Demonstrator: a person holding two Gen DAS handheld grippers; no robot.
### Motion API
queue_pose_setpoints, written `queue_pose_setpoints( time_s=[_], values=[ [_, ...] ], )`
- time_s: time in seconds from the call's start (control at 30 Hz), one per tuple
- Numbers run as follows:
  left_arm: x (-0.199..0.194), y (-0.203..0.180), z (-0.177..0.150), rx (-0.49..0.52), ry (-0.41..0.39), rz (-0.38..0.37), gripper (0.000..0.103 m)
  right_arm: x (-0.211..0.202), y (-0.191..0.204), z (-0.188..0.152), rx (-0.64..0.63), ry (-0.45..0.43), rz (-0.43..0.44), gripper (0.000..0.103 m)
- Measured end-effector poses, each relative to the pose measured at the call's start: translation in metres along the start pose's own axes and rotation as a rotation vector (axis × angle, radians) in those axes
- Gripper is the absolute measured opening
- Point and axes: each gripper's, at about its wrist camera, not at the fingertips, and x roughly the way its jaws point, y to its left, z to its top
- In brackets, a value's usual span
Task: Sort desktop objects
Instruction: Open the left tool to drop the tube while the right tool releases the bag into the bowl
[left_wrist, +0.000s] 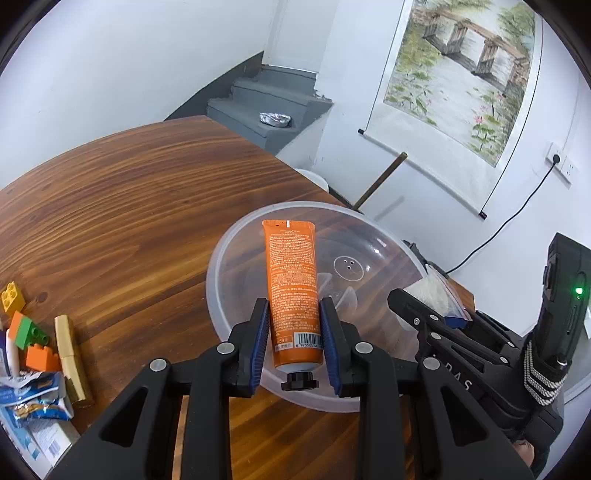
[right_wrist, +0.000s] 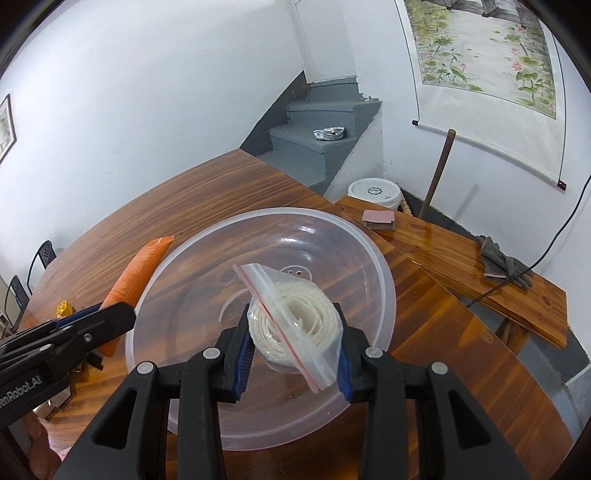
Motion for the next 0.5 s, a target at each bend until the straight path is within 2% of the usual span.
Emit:
queue_pose_setpoints(
  time_s=[0.07,0.2,0.27,0.5],
  values=[
    [0.003,0.003,-0.001,-0.008,0.017,-0.007,0.033,0.002,0.0,0.0,-0.002,0.001,-0.014,0.041],
    [0.001,0.014,0.001,-0.067,-0.01,-0.041,0.057,0.008,0.003,0.0,-0.023,0.025,-0.017,0.044],
    [-0.005,0.017,0.003,-0.081,-0.039,-0.031,0.058,0.011,0.003,-0.001,-0.031,0.036,-0.019,0.051],
    [-0.018,0.013,0.009,-0.04,-0.058,0.053,0.058,0.013,0.007,-0.003,-0.07,0.031,-0.039,0.052]
  ],
)
